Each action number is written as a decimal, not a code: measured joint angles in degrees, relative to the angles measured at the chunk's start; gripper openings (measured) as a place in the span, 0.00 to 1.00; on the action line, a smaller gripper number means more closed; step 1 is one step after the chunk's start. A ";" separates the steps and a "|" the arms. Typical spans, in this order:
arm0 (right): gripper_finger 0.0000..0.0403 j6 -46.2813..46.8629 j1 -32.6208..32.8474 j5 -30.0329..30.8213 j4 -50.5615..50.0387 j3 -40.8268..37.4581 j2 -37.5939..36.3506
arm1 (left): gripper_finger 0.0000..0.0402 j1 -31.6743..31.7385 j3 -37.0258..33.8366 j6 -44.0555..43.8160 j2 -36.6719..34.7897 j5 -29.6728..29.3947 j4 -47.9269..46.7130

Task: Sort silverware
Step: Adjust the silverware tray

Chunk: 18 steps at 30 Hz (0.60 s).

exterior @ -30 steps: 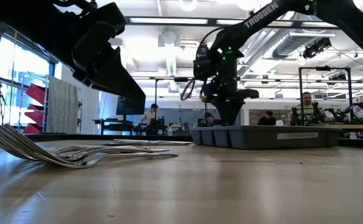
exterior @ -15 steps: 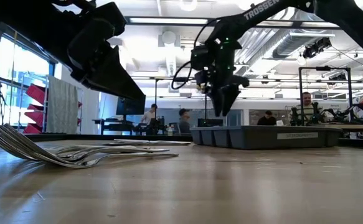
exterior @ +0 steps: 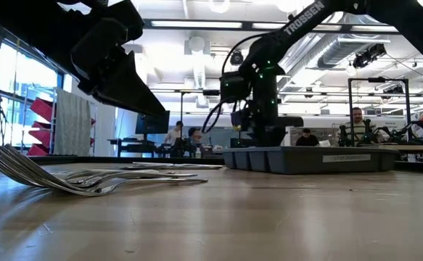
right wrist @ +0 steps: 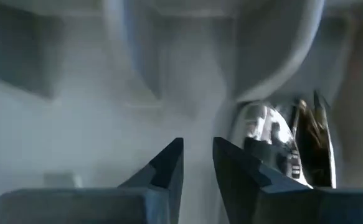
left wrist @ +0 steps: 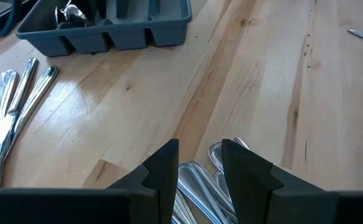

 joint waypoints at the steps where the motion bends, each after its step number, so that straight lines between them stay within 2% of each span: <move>1: 0.15 0.58 -0.13 2.63 0.70 -0.10 0.00 | 0.26 0.00 0.00 0.02 0.00 -0.03 0.00; 5: 0.11 3.84 -0.44 10.08 2.41 0.99 0.00 | 0.26 0.01 0.00 -0.01 -0.02 -0.25 -0.03; 11: 0.04 6.22 0.29 10.07 0.77 4.35 -3.52 | 0.26 0.01 -0.02 -0.01 -0.02 -0.45 -0.11; 15: 0.00 11.13 0.84 6.94 -1.29 5.01 -8.45 | 0.26 0.01 -0.04 -0.01 -0.02 -0.47 -0.09; 18: 0.00 14.37 1.47 -1.99 -5.68 4.97 -12.45 | 0.26 -0.15 -0.04 -0.11 -0.02 -0.30 -0.16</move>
